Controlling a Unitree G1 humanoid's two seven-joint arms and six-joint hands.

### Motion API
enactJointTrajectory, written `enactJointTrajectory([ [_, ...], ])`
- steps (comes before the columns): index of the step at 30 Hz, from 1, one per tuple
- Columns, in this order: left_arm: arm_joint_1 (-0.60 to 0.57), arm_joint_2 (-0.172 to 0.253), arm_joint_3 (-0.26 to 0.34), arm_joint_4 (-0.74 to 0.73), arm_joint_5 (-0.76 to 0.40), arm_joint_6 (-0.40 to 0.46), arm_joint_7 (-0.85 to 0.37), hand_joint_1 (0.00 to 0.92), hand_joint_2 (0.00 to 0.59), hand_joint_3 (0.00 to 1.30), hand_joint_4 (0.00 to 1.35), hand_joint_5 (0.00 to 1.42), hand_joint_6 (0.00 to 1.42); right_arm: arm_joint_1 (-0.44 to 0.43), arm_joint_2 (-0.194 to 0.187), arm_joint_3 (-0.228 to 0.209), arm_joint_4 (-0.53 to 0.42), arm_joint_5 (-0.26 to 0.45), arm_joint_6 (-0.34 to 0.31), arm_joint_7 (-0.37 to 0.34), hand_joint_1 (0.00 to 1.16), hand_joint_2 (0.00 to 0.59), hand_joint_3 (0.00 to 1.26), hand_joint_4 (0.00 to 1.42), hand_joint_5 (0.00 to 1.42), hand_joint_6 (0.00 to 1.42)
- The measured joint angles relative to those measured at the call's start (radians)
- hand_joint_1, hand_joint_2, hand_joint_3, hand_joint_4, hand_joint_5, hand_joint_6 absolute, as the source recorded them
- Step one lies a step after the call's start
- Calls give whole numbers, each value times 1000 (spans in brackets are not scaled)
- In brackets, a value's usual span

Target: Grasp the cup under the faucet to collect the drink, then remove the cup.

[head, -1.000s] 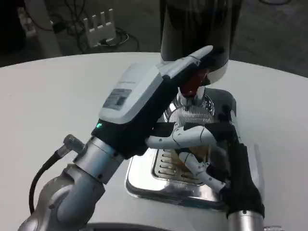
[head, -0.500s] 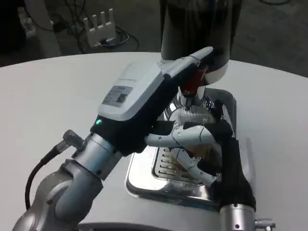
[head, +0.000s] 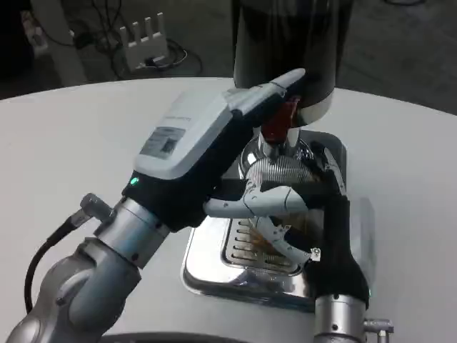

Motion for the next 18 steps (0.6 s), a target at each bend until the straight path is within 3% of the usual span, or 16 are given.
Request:
enactJointTrajectory([
  [7,19,10,28,-10,-17,-3,-9,0,77,166,203,307,265,27,-7,7,-22,-35,-5,-83,870,172,536,710,827,711],
  [18,48,10,48,-17,-40,-3,-14,0,56,158,174,283,242,72,-21,37,-35,-63,-31,-118,893,149,718,854,1058,1127],
])
